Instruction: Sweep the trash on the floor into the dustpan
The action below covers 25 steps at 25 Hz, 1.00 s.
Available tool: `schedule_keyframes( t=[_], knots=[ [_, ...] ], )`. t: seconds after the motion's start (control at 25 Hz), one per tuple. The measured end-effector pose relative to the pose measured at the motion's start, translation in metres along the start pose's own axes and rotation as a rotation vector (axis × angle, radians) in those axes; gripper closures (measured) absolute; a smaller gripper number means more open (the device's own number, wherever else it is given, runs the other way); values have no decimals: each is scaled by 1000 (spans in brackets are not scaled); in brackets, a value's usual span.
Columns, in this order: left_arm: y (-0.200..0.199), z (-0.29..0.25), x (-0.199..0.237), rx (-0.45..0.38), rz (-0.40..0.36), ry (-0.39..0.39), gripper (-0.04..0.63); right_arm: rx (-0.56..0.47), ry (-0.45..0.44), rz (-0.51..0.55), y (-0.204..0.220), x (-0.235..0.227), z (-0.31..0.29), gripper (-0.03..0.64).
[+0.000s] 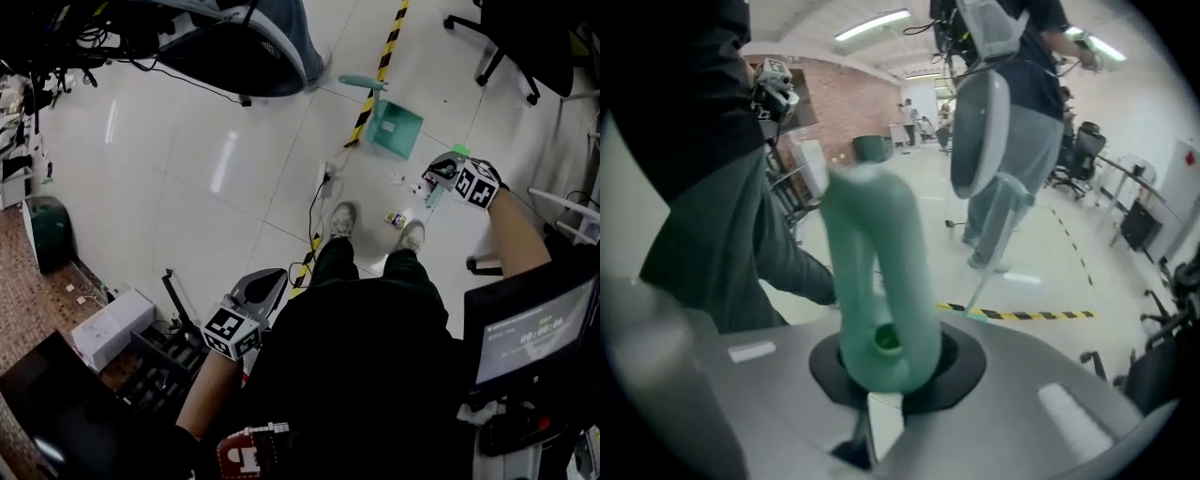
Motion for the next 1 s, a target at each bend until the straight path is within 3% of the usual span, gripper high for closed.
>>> schedule_keyframes(
  t=[0.12,0.28,0.4,0.64,1.0],
  knots=[
    [14,2,6,-9,37,-20,594,49,-109,89,-17,-9,-9,609],
    [23,5,12,-10,61,-35,594,96,-124,106,-22,-23,-12,609],
    [22,5,17,-14,78,-42,594,98,-66,80,-19,-37,-20,611],
    [27,4,22,-11,101,-46,593,-8,123,-47,-35,-79,-16,615],
    [27,6,23,-15,116,-51,594,-78,253,1,-73,-108,-1,617]
  ],
)
Point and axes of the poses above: the fingertips, and each gripper's own axes: z backward along the fingers, x to its left, y out of its underside, the point moved 6 cm from there along z, backward along the fingers, and after that the axes turned 7 degrees about x, right-handed, at the moved point
